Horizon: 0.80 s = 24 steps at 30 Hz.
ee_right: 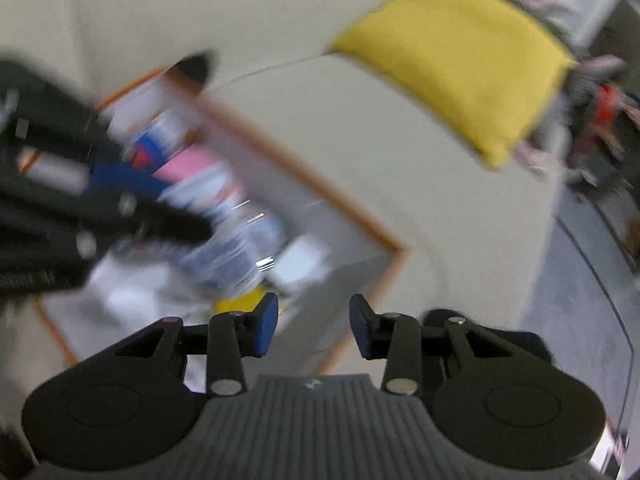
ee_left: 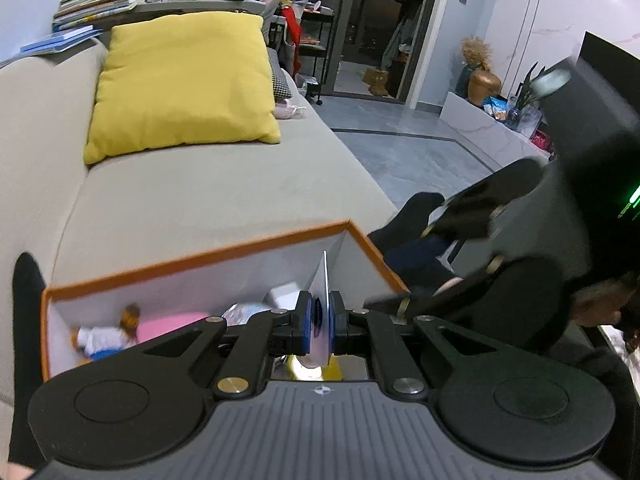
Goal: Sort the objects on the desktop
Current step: 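Open the right gripper to drop the tape measure while the left releases the lotion tube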
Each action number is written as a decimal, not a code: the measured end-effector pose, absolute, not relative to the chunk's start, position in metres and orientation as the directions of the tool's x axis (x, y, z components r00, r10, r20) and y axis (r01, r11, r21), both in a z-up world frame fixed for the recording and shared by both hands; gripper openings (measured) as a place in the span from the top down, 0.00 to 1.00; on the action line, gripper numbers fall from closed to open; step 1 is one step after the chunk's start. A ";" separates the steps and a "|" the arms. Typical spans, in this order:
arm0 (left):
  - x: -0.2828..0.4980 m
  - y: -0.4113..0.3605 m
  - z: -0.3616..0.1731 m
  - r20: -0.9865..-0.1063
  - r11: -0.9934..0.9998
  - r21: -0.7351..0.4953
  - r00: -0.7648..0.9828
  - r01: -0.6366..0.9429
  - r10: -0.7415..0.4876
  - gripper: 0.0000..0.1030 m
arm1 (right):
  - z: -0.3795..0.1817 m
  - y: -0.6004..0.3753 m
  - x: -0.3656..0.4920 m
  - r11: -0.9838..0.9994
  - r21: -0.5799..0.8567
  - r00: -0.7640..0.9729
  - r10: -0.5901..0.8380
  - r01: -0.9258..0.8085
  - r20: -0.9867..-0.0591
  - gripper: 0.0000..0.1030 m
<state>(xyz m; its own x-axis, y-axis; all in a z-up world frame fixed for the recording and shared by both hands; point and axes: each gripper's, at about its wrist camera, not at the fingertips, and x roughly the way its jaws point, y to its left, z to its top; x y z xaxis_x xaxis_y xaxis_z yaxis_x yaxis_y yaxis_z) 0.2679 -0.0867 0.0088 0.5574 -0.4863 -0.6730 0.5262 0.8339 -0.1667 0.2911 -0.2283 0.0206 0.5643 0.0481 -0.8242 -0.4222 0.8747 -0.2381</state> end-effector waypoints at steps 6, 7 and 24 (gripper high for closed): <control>0.301 -0.117 -0.003 -0.706 0.853 -0.180 0.540 0.490 -0.459 0.92 | 0.011 -0.269 0.322 0.956 -0.211 0.603 -0.048 -0.203 -0.797 0.77; 0.307 -0.121 -0.006 -0.712 0.858 -0.188 0.535 0.477 -0.454 0.92 | 0.014 -0.278 0.322 0.962 -0.202 0.600 -0.052 -0.186 -0.798 0.77; 0.340 -0.166 -0.044 -0.764 0.805 -0.065 0.490 0.589 -0.420 0.91 | -0.020 -0.301 0.319 0.979 -0.122 0.585 -0.003 -0.163 -0.811 0.77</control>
